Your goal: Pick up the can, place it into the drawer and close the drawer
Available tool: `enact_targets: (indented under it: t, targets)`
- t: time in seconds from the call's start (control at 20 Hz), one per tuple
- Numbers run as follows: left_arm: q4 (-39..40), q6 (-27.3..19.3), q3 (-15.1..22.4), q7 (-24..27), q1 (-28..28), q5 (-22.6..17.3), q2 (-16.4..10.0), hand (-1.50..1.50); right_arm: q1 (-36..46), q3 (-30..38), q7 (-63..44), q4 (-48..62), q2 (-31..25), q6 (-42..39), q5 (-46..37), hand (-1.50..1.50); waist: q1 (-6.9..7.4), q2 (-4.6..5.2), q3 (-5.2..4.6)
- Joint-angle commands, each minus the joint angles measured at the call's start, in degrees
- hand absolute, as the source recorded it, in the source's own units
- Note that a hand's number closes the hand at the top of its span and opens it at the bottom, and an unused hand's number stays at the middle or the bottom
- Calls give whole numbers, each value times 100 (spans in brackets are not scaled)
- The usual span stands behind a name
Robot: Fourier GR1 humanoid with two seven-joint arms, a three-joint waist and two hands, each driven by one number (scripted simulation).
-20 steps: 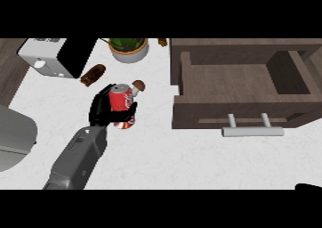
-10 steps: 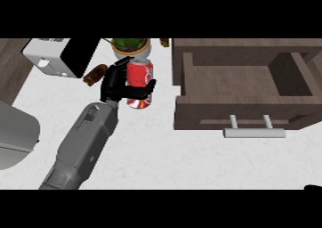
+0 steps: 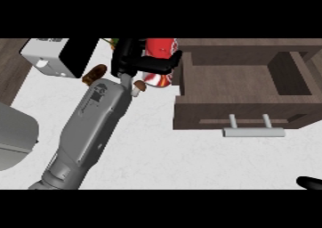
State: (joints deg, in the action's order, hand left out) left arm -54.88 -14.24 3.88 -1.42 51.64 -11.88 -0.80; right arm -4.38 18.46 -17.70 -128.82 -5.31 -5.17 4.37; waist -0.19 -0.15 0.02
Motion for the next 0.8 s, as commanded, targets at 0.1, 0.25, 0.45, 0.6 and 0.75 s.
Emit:
enact_targets:
  t: [0.1,0.25,0.45,0.6,0.75]
  targets:
    - [-9,-359,21,-683,725,276,67,150,76,164,70,107,-124,-69,116,-150,-37,17,1]
    - [244,-737,261,-1042,1484,180,77,150,310,-118,-130,28,-31,145,-187,-150,-85,29,1]
    - [939,-1036,505,-817,2011,-234,79,150,178,-148,-253,-205,12,89,-32,-150,-198,47,2]
    - [1305,-880,318,-1044,2402,-174,79,150,377,246,-40,279,-216,21,200,-150,-144,48,4]
    - [1671,-1248,663,-1169,2957,-479,79,150,128,92,-135,-128,-122,-23,150,-150,-264,53,6]
